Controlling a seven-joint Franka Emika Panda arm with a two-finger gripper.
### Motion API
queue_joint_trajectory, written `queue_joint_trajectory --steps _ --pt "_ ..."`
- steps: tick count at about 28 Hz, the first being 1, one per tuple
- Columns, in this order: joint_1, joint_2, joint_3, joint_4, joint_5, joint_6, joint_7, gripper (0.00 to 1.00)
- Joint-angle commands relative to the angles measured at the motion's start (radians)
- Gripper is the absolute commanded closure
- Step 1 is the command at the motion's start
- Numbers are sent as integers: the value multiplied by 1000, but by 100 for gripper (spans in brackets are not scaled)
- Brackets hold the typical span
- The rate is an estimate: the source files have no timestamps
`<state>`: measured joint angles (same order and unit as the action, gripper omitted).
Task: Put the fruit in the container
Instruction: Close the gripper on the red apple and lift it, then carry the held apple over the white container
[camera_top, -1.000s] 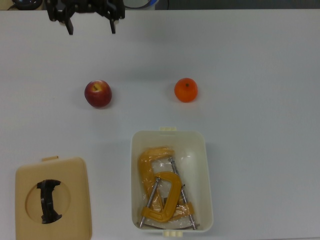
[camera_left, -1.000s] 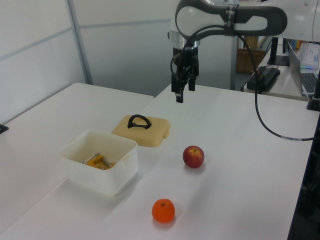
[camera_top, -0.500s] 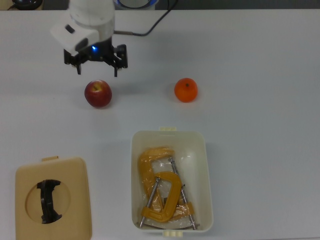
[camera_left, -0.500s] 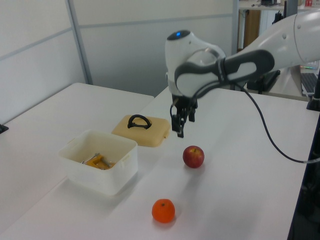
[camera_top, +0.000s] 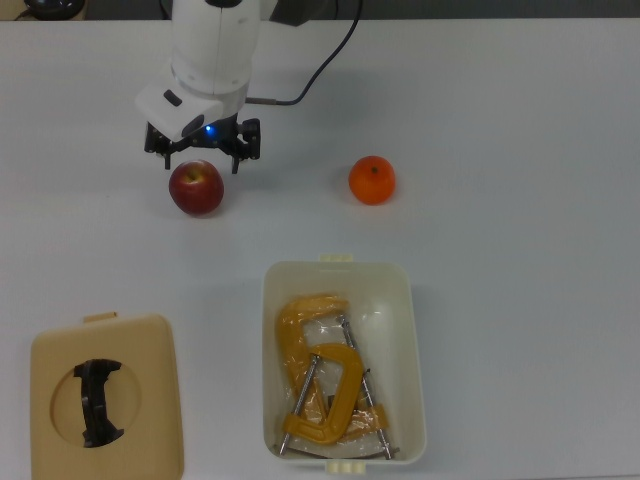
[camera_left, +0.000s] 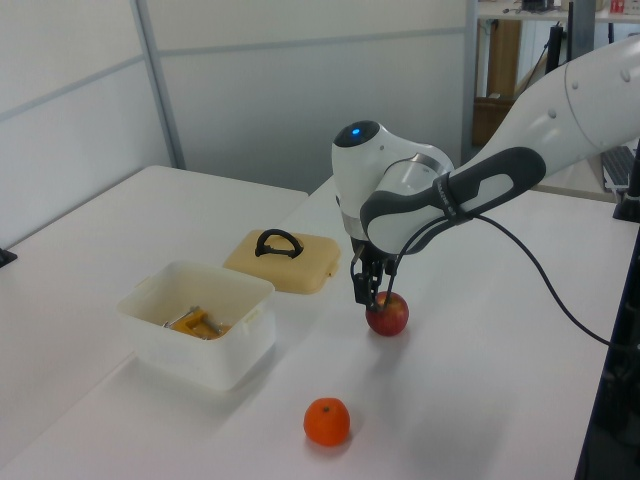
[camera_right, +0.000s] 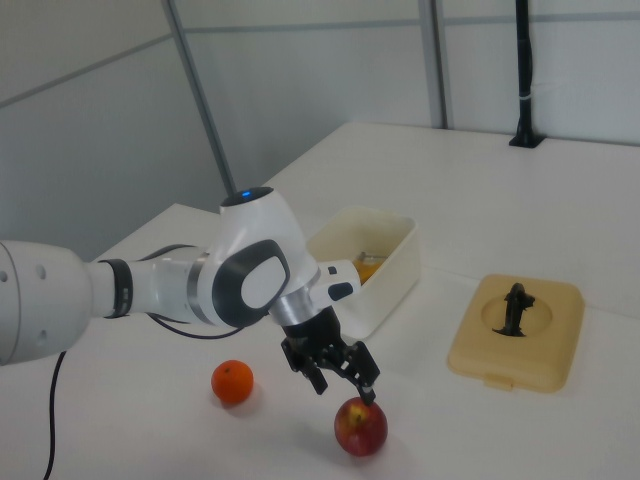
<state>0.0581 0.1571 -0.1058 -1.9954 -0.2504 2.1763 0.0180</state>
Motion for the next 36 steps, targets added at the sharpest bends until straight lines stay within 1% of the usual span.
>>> queue_joint_trajectory --steps 1,6,7,9,14,17,18,20,21,22,23,24,26,28,29,31,33,34,36 --pt "-12 24 -5 -13 -49 48 22 0" --pt "-12 58 -5 -22 -78 77 45 0" --pt "-11 62 -5 -26 -89 82 54 0" --pt "-9 71 -3 -39 -125 96 86 0" --pt "-6 85 -3 -66 -174 126 138 0" --pt "-6 94 -3 -66 -175 128 140 0" --pt "-6 98 -3 -66 -176 128 140 4" --pt "-7 101 -3 -63 -176 129 140 37" --pt "-7 102 -3 -60 -176 128 140 56" --pt "-10 101 -3 -57 -175 128 140 73" --pt "-11 101 -3 -54 -170 128 140 88" --pt "-14 92 -3 -45 -159 128 141 100" --pt "-18 82 -5 -30 -145 126 143 100" --pt "-27 70 -5 -10 -113 125 143 100" --pt "-29 59 -5 19 -60 120 138 100" --pt "-29 50 -9 61 -5 111 132 100" --pt "-29 49 -11 99 38 88 123 100" --pt "-29 49 -11 146 68 51 114 100" --pt "-30 52 -11 190 94 19 115 100"
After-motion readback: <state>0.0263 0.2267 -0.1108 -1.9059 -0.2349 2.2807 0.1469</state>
